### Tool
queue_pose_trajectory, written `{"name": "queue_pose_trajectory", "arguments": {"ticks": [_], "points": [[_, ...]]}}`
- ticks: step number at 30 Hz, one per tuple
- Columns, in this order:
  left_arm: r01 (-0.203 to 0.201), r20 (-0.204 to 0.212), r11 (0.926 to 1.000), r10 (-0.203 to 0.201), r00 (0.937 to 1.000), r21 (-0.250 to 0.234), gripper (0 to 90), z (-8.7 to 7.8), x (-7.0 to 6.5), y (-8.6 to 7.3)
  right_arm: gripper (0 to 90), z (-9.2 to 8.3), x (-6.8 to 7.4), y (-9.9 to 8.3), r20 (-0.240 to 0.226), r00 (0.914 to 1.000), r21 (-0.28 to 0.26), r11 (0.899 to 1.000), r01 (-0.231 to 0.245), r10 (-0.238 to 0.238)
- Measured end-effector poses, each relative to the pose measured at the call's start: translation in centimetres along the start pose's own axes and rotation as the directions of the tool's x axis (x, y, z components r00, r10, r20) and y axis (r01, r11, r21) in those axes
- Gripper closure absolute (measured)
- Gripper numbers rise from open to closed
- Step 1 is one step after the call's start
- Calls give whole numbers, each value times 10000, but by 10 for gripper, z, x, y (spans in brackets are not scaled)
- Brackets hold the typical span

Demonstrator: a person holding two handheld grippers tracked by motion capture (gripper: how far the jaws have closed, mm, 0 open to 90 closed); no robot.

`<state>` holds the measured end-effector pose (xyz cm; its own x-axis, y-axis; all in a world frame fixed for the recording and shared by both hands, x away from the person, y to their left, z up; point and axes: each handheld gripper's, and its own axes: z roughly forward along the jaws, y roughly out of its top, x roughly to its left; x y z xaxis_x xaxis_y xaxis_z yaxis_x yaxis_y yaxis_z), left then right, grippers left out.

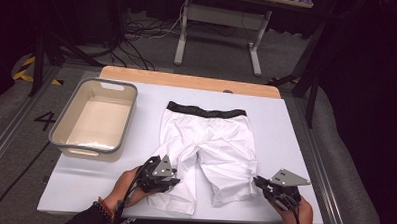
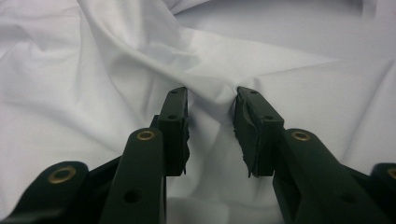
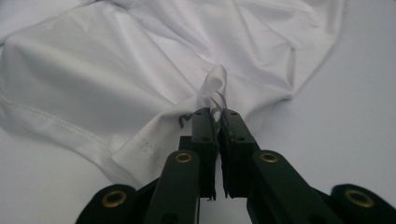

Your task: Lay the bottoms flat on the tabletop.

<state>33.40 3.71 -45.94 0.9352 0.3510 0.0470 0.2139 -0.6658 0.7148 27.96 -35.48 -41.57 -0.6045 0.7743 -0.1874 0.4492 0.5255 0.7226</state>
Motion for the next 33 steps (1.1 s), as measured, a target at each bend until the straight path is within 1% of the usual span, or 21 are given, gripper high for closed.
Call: {"name": "queue_pose_trajectory", "arguments": {"ticks": [1,5,7,9,10,11,13,14,17,18,20,22,23,24,25,27,28,29,30,31,33], "points": [[95,72,9999,-95,9999,-42,668,1,0,-1,854,-3,-2,-1,107,9999,1,10000,-32,32],[131,13,9999,-131,9999,-70,657,0,-1,0,837,-14,-9,-8,779,9966,205,9993,-302,285],[28,-10,9998,-28,10000,-186,650,-2,-2,2,786,-16,-13,-11,1227,9910,186,9983,-554,527],[-85,-51,9991,83,10000,-416,636,-6,-2,4,724,-17,-14,-10,1514,9868,198,9979,-618,581],[-130,-141,9985,122,9998,-528,626,-11,-2,5,668,-17,-14,-9,1603,9855,86,9983,-582,560],[-121,-146,9977,112,9998,-664,621,-13,-2,6,580,-18,-14,-7,1733,9831,-132,9982,-578,593],[-75,-257,9956,52,9997,-935,612,-21,-1,6,538,-18,-11,-2,1847,9810,-487,9975,-514,595],[-59,-312,9953,29,9995,-965,608,-24,1,6,525,-18,-8,1,1790,9824,-747,9964,-408,537],[27,-451,9946,-74,9990,-1035,569,-28,5,4,478,-12,4,17,739,9971,-1752,9845,-41,173],[39,-484,9951,-87,9988,-991,552,-29,6,3,444,-7,9,24,482,9988,-1855,9826,118,-29],[-5,-733,9964,-58,9973,-853,514,-33,8,1,421,5,19,39,-265,9988,-1958,9800,353,-413],[11,-968,9961,-97,9953,-882,475,-39,10,-3,392,20,31,54,-632,9942,-2016,9767,731,-874],[159,-948,9951,-253,9952,-980,466,-42,11,-5,383,31,37,64,-856,9885,-1949,9751,1061,-1247],[321,-930,9940,-419,9948,-1045,460,-45,12,-8,383,39,42,71,-876,9847,-1850,9737,1326,-1508],[350,-969,9941,-449,9943,-1022,452,-47,12,-11,385,48,47,78,-890,9815,-1805,9719,1513,-1693],[482,-1018,9935,-587,9931,-1030,447,-53,12,-18,382,63,51,89,-1061,9757,-1598,9718,1736,-1918],[569,-998,9934,-668,9928,-993,445,-55,11,-21,380,71,53,95,-920,9748,-1416,9717,1893,-2033],[623,-1019,9936,-719,9922,-944,442,-58,10,-26,381,78,55,101,-947,9714,-1245,9707,2056,-2179],[703,-1011,9936,-792,9917,-889,440,-59,9,-29,376,87,57,107,-1148,9674,-951,9718,2156,-2258],[755,-1022,9936,-840,9912,-838,436,-61,8,-32,377,92,59,110,-956,9667,-850,9696,2296,-2373],[861,-1002,9929,-942,9905,-822,433,-64,6,-38,394,99,62,114,-1149,9571,-659,9634,2598,-2659]]}}
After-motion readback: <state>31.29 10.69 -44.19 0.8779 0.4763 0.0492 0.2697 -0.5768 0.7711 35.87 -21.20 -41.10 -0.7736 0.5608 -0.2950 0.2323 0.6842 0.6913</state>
